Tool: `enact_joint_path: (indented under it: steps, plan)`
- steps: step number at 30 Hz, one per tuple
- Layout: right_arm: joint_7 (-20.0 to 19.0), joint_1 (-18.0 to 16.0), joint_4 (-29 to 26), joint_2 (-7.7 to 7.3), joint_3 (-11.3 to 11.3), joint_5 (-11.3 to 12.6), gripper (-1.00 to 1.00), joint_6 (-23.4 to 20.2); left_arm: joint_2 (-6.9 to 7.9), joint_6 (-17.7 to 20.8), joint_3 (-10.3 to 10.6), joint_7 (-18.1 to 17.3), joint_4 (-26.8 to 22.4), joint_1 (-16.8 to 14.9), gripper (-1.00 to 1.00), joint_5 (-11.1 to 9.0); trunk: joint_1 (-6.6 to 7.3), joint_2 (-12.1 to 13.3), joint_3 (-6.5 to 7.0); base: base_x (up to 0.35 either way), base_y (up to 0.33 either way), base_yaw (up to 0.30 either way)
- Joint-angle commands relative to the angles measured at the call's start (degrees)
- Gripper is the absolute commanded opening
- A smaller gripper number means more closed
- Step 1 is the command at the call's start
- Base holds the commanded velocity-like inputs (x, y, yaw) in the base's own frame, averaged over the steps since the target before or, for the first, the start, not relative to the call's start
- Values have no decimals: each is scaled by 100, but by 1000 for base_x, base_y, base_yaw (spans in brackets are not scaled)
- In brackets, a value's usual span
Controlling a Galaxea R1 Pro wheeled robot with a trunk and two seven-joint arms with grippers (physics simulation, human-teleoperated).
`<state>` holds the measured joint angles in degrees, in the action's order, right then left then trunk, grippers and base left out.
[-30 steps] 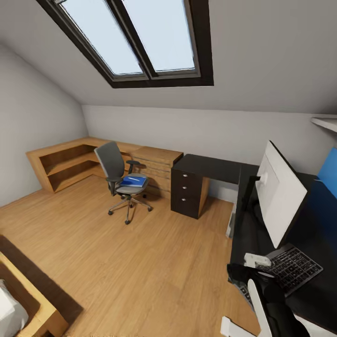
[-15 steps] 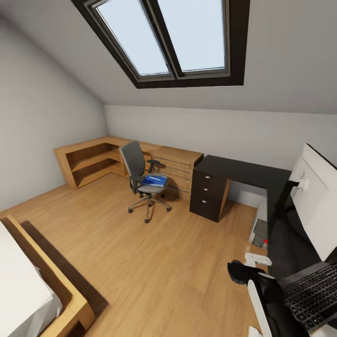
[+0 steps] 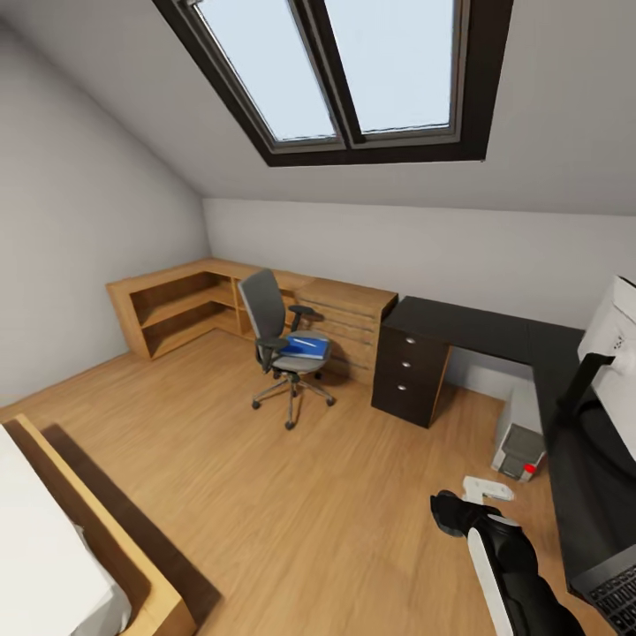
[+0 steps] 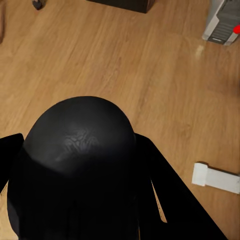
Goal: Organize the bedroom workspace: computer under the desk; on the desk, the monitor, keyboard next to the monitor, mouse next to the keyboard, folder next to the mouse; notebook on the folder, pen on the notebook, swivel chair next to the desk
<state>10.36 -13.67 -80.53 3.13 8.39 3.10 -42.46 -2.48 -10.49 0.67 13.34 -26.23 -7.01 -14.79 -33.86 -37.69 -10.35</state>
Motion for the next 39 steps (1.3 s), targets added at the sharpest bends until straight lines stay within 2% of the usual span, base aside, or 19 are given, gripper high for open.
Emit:
enact_joint_path:
  steps: [1, 30, 39]
  plan:
    - [52, -5, -7, 4, 4, 52, -100, -17, 1, -18, 10, 13, 11, -5, 100, -33, -5, -7, -9, 324, 53, 0]
    - [71, -5, -7, -5, 17, 50, -100, 150, 2, -14, 30, 19, 107, -2, 100, -33, -5, -7, -9, 332, 4, 0]
    - [71, -5, -8, -5, 23, 50, -100, 150, 2, -15, 29, 17, 109, -4, 100, -27, -5, -7, 24, 287, 0, -181]
